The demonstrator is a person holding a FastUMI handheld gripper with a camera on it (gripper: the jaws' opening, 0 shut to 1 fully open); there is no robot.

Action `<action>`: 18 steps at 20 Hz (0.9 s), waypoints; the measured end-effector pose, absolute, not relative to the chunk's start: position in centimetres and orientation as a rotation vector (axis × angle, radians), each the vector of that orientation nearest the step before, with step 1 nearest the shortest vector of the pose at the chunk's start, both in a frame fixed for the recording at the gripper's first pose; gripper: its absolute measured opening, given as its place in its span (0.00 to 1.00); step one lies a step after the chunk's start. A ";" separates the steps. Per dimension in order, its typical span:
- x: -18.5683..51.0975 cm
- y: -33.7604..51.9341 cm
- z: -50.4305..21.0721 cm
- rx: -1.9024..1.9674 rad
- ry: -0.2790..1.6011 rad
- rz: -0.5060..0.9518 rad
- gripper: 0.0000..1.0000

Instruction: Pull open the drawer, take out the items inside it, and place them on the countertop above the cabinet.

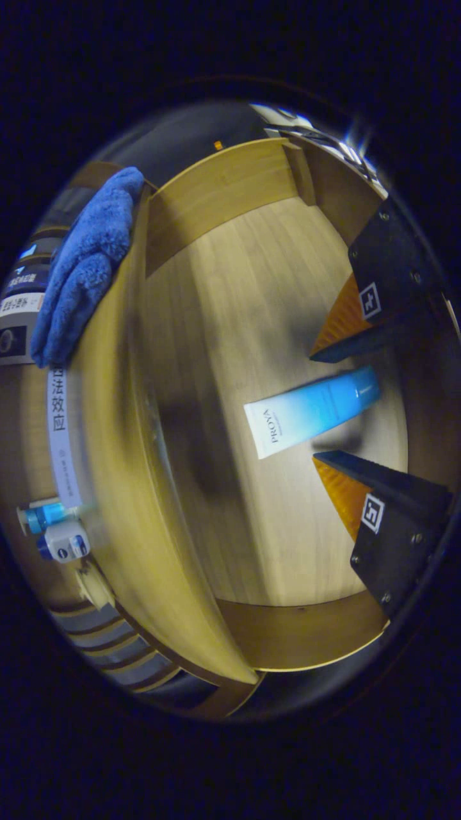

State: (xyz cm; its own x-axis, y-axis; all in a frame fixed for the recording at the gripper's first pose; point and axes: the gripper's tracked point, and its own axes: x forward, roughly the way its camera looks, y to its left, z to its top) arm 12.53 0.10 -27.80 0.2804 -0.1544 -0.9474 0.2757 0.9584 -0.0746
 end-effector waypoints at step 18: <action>13.1 0.1 -20.9 0.061 0.914 -0.251 0.41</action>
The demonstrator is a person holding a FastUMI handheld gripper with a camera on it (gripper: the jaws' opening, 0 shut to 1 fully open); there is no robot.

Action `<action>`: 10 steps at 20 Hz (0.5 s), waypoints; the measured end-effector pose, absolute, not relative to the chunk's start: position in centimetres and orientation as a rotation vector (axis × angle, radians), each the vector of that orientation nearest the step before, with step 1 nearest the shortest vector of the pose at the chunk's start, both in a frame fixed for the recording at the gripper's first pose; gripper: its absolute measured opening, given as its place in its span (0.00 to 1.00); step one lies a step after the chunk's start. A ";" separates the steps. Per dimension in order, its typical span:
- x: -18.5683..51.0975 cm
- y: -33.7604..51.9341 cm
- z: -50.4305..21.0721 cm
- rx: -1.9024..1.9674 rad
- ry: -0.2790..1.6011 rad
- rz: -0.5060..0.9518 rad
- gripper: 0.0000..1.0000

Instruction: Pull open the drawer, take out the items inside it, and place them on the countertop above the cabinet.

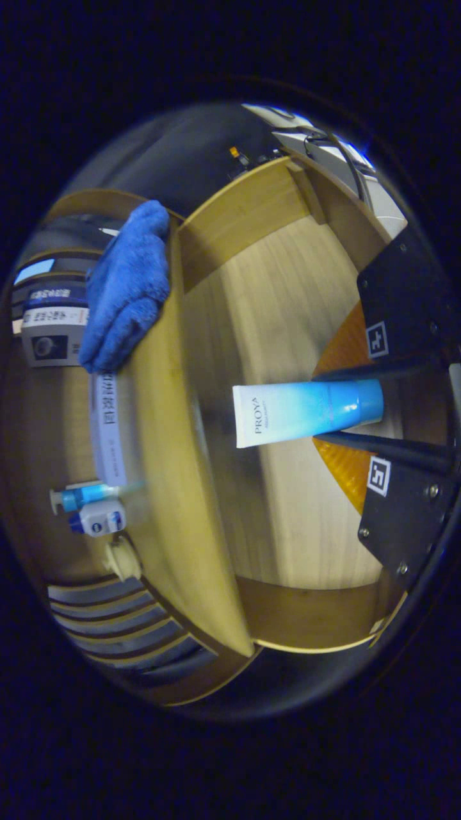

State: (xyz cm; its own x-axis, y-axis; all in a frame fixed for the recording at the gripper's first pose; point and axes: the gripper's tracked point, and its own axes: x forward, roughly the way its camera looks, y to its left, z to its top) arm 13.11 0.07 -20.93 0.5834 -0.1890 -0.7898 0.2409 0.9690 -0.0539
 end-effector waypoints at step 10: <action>17.8 0.2 -8.9 0.057 0.563 -0.226 0.41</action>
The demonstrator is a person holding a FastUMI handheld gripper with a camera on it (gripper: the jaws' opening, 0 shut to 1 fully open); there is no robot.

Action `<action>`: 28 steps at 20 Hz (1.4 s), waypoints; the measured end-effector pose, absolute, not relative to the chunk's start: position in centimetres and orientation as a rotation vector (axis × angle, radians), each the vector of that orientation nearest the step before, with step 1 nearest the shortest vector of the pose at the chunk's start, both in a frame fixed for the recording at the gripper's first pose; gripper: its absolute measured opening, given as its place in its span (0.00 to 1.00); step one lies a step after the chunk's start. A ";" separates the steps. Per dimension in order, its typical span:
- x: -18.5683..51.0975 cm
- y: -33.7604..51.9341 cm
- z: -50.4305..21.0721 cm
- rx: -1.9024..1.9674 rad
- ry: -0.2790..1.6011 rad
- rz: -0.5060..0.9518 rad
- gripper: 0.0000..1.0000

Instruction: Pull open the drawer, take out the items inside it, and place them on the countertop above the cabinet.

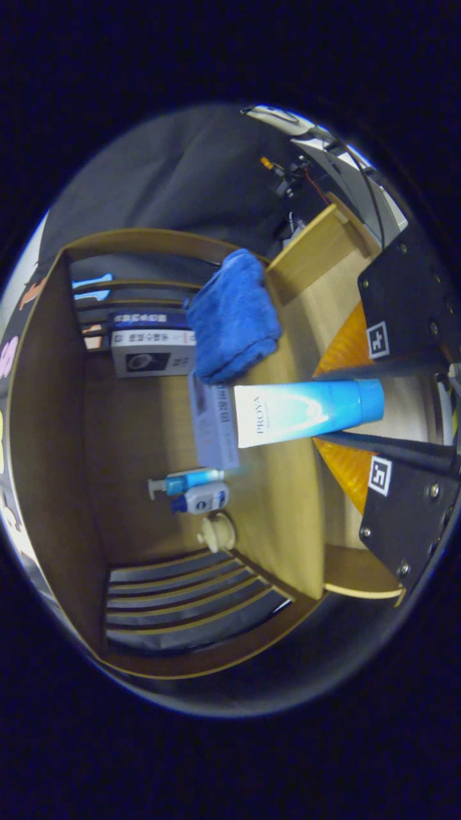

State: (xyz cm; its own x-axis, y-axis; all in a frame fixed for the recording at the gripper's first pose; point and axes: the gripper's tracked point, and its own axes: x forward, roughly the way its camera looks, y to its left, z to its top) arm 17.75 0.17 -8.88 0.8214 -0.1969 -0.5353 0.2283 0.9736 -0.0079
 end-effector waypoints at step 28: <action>28.7 3.1 -17.0 -0.027 0.597 -0.010 0.53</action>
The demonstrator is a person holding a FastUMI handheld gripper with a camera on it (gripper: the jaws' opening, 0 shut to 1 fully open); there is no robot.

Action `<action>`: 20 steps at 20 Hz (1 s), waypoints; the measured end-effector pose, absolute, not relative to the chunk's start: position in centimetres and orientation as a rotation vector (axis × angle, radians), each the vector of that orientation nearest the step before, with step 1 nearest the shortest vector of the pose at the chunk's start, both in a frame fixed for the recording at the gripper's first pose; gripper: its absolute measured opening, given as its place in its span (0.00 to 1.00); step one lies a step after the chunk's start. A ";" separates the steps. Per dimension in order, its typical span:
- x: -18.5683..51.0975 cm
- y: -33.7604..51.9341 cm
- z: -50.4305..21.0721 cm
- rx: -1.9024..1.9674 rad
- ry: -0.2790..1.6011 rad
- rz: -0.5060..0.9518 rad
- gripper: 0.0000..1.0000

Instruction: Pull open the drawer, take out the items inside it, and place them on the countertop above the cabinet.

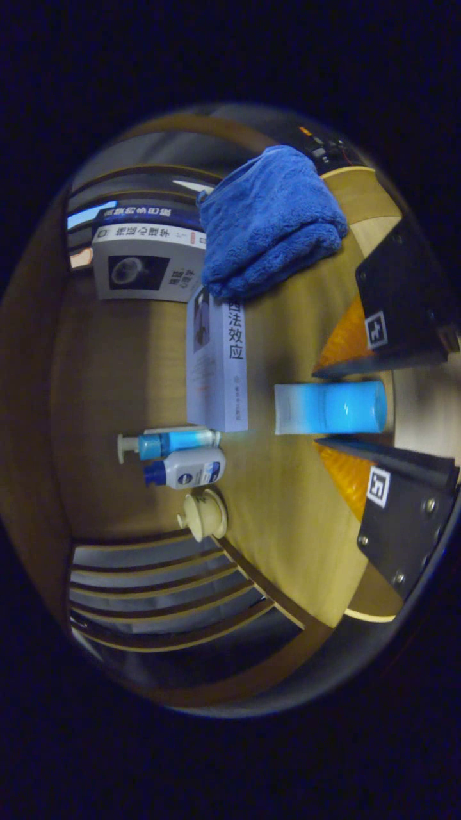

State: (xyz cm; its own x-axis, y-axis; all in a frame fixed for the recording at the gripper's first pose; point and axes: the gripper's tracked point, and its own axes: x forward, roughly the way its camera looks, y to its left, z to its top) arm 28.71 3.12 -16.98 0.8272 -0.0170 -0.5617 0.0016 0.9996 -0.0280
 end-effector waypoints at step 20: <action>26.9 4.6 -9.7 0.015 0.182 0.134 0.92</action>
